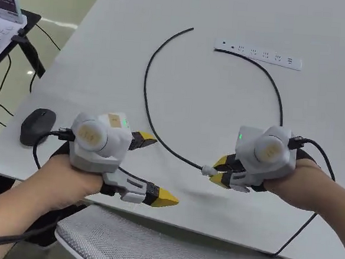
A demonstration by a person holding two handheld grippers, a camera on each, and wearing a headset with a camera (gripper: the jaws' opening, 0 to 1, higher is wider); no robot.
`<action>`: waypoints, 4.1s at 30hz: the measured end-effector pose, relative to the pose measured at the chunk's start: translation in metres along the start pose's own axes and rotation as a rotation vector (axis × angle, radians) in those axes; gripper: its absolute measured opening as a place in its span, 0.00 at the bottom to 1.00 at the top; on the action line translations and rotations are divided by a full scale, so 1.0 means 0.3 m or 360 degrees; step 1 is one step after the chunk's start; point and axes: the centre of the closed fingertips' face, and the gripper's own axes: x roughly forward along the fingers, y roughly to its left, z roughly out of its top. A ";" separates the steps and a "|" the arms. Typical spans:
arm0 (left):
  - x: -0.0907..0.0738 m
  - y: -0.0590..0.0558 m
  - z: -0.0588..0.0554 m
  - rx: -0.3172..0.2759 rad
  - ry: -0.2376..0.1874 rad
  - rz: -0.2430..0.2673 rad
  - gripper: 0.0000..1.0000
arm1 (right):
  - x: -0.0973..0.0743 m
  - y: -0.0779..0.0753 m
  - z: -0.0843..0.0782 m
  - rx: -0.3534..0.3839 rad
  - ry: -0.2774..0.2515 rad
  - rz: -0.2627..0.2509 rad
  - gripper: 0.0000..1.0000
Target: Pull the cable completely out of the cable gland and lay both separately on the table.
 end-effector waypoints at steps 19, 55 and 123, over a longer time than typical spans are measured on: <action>0.035 -0.013 0.122 0.0086 -0.0080 -0.0040 0.78 | -0.144 0.008 0.162 -0.0202 0.0007 0.0061 0.07; 0.099 -0.058 0.191 0.0200 -0.0144 -0.0305 0.25 | -0.168 0.029 0.176 -0.0345 -0.0125 0.0075 0.07; 0.098 -0.081 0.210 0.0399 -0.0075 -0.0322 0.15 | -0.205 0.057 0.210 0.0539 -0.0667 0.0618 0.08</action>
